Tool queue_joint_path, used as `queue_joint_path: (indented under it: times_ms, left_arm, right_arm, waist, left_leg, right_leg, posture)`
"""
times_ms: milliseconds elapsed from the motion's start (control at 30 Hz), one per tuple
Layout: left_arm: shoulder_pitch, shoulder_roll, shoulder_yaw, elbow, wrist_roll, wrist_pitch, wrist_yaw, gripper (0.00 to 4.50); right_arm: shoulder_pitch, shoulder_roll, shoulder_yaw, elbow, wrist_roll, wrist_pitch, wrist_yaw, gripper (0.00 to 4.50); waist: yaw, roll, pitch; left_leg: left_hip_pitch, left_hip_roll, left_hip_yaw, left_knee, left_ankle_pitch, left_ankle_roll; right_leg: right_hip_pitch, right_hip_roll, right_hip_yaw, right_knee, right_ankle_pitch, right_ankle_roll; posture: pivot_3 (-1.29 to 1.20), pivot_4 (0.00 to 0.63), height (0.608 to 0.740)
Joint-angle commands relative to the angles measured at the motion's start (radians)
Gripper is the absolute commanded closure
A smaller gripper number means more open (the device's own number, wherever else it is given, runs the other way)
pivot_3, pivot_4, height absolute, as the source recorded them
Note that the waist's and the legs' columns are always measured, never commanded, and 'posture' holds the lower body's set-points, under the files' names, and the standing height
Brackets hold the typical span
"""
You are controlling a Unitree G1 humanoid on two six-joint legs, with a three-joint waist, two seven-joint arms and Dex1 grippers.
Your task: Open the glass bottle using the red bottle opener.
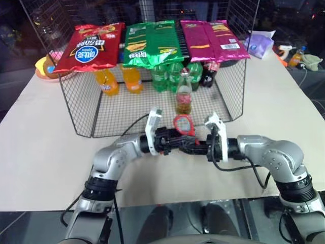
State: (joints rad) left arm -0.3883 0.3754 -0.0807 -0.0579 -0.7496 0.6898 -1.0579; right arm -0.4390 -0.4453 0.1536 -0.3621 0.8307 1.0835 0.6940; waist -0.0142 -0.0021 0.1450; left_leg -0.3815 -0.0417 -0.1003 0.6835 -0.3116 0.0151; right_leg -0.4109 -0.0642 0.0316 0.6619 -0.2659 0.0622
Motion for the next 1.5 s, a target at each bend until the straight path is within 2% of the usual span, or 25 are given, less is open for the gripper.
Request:
queue_joint_path:
  times_ms: [33,167,300,400,567,733,933,1167,1300,1333,1367,1433,1467,1500]
  left_arm:
    - [-0.006,-0.011,0.020,0.000,-0.001,-0.015,0.010,0.30]
    - [-0.002,-0.022,0.057,0.000,0.001,-0.050,0.031,0.30]
    - [0.013,-0.024,0.084,-0.016,0.048,-0.131,0.062,0.30]
    - [0.001,-0.028,0.100,-0.007,0.136,-0.255,0.111,0.30]
    - [-0.068,-0.105,0.123,0.128,0.339,-0.588,0.263,0.30]
    - [-0.177,-0.183,0.086,0.364,0.496,-0.826,0.363,0.30]
    - [-0.329,-0.238,0.066,0.677,0.588,-1.025,0.392,0.30]
    - [-0.464,-0.272,0.092,0.917,0.617,-1.114,0.441,0.30]
    - [-0.501,-0.278,0.100,0.985,0.620,-1.153,0.456,0.30]
    - [-0.505,-0.279,0.101,0.994,0.618,-1.161,0.457,0.79]
    - [-0.508,-0.281,0.102,1.000,0.616,-1.162,0.453,0.85]
    - [-0.508,-0.283,0.099,1.003,0.616,-1.164,0.444,1.66]
    - [-0.507,-0.284,0.100,1.003,0.616,-1.164,0.441,1.85]
    - [-0.503,-0.285,0.100,1.002,0.615,-1.162,0.439,1.84]
  right_arm:
    - [-0.001,0.002,-0.032,-0.023,0.003,-0.026,-0.004,4.50]
    - [0.038,-0.020,-0.068,-0.021,-0.016,-0.045,-0.019,4.50]
    - [0.117,-0.053,-0.160,-0.019,-0.060,-0.138,-0.043,4.50]
    - [0.170,-0.062,-0.267,-0.040,-0.060,-0.175,-0.087,4.50]
    - [0.282,-0.062,-0.375,-0.083,-0.077,-0.259,-0.121,4.50]
    - [0.322,-0.047,-0.381,-0.101,-0.109,-0.319,-0.152,4.50]
    - [0.318,0.010,-0.376,-0.110,-0.132,-0.378,-0.214,4.50]
    - [0.346,0.022,-0.357,-0.116,-0.160,-0.416,-0.232,4.50]
    - [0.362,0.024,-0.339,-0.119,-0.179,-0.435,-0.231,4.50]
    - [0.365,0.025,-0.337,-0.120,-0.180,-0.436,-0.232,4.50]
    - [0.369,0.023,-0.334,-0.120,-0.181,-0.438,-0.231,4.50]
    - [0.373,0.020,-0.330,-0.119,-0.187,-0.443,-0.227,4.50]
    - [0.374,0.019,-0.327,-0.117,-0.189,-0.445,-0.226,4.50]
    - [0.373,0.020,-0.325,-0.115,-0.191,-0.447,-0.226,4.50]
  waist:
    - [0.000,0.000,0.000]
    - [0.000,0.000,0.000]
    - [0.003,0.000,0.000]
    - [0.004,0.000,0.000]
    - [0.013,0.000,0.000]
    - [0.013,0.000,0.000]
    - [0.008,-0.001,0.000]
    - [0.002,-0.001,0.000]
    - [0.000,-0.001,0.000]
    - [0.000,-0.001,0.000]
    - [0.000,-0.001,0.000]
    - [0.000,-0.001,0.000]
    - [0.000,-0.001,0.000]
    - [0.000,-0.001,0.000]
  left_leg:
    - [-0.001,0.000,0.000,0.000,0.000,0.000]
    - [-0.002,-0.001,0.000,0.000,0.000,0.000]
    - [-0.002,-0.001,-0.001,0.000,0.000,0.000]
    - [-0.002,-0.002,-0.001,0.000,0.000,0.000]
    - [-0.002,-0.002,-0.001,0.000,0.000,0.000]
    - [-0.002,-0.004,0.000,0.001,0.000,0.000]
    - [-0.002,-0.006,0.000,0.001,0.000,0.000]
    - [-0.002,-0.007,0.000,0.001,0.000,0.001]
    - [-0.002,-0.007,0.000,0.001,0.000,0.001]
    - [-0.002,-0.007,0.000,0.001,0.000,0.001]
    - [-0.002,-0.007,0.000,0.001,0.000,0.001]
    - [-0.002,-0.007,0.000,0.001,0.000,0.001]
    - [-0.002,-0.007,0.000,0.002,0.000,0.001]
    - [-0.002,-0.007,0.000,0.002,0.000,0.001]
  right_leg:
    - [-0.001,0.000,0.000,0.000,0.000,0.000]
    - [-0.001,-0.001,0.000,0.000,0.000,0.000]
    - [-0.001,-0.002,-0.001,-0.001,0.000,0.000]
    - [-0.001,-0.002,-0.001,-0.001,0.000,0.000]
    - [-0.001,-0.002,-0.001,0.000,0.000,0.000]
    - [-0.001,-0.002,0.000,0.000,0.000,0.000]
    - [-0.001,-0.001,0.000,0.001,0.000,0.000]
    - [-0.001,-0.001,-0.001,0.001,0.000,0.001]
    - [-0.001,-0.001,-0.001,0.001,0.000,0.001]
    - [-0.001,-0.001,-0.001,0.001,0.000,0.001]
    - [-0.001,-0.001,-0.001,0.001,0.000,0.001]
    - [-0.001,-0.001,-0.001,0.001,0.000,0.001]
    - [-0.001,-0.001,-0.001,0.002,0.000,0.001]
    - [-0.001,-0.001,-0.001,0.002,0.000,0.001]
  posture:
    - [0.00,0.150,0.740]
    - [0.00,0.150,0.740]
    - [0.00,0.150,0.740]
    - [0.00,0.150,0.740]
    - [0.00,0.150,0.740]
    - [0.00,0.150,0.740]
    - [0.00,0.150,0.740]
    - [0.00,0.150,0.740]
    - [0.00,0.150,0.740]
    - [0.00,0.150,0.740]
    - [0.00,0.150,0.740]
    - [0.00,0.150,0.740]
    - [0.00,0.150,0.740]
    - [0.00,0.150,0.740]
